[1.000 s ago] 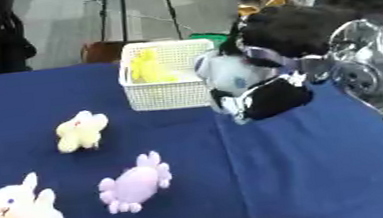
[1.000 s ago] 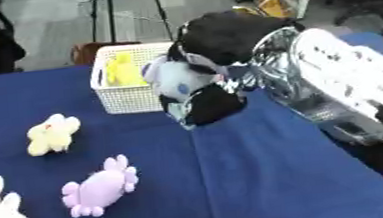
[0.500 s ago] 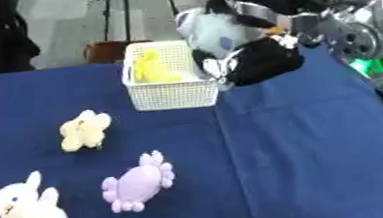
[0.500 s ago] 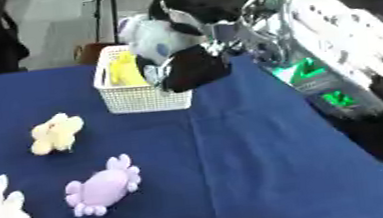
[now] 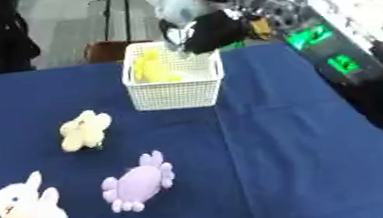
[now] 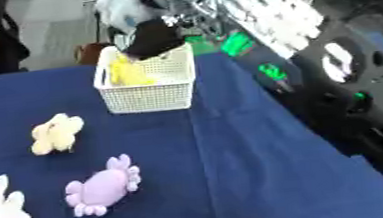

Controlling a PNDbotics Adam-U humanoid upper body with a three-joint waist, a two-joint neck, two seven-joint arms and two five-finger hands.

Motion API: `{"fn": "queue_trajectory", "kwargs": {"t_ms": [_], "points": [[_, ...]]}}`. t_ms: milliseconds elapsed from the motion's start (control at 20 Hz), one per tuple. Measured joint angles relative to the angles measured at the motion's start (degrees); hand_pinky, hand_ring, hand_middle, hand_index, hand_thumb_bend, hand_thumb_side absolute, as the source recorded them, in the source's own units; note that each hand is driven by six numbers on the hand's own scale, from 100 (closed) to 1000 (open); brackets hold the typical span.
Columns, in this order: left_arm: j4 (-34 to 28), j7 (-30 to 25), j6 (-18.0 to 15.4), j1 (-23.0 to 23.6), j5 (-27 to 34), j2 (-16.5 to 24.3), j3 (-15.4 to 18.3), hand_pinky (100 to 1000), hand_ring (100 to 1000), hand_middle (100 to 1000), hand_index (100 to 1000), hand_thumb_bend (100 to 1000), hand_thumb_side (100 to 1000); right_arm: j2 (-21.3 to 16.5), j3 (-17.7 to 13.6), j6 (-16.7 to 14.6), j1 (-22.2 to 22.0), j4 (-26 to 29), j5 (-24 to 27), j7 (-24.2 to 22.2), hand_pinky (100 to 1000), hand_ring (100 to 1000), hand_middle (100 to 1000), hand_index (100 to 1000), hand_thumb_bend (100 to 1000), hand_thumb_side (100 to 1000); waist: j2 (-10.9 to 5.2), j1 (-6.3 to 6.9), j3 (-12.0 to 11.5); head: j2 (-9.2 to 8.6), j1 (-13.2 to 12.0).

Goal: Pick up objects on the table and place them in the box.

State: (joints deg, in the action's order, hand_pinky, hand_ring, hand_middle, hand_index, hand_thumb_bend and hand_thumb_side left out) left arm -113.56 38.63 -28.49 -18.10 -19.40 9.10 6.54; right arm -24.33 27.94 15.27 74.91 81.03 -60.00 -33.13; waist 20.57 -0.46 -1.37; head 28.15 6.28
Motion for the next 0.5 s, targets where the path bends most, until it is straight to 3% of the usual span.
{"fn": "queue_trajectory", "kwargs": {"t_ms": [500], "points": [[0.0, -0.7, -0.4, -0.6, 0.8, -0.3, -0.4, 724, 828, 786, 781, 100, 591, 9.3, -6.7, -3.0, 2.8, -19.5, -5.6, 12.0, 692, 578, 345, 473, 276, 735, 0.54, 0.06, -2.0, -0.12, 1.6]]}}
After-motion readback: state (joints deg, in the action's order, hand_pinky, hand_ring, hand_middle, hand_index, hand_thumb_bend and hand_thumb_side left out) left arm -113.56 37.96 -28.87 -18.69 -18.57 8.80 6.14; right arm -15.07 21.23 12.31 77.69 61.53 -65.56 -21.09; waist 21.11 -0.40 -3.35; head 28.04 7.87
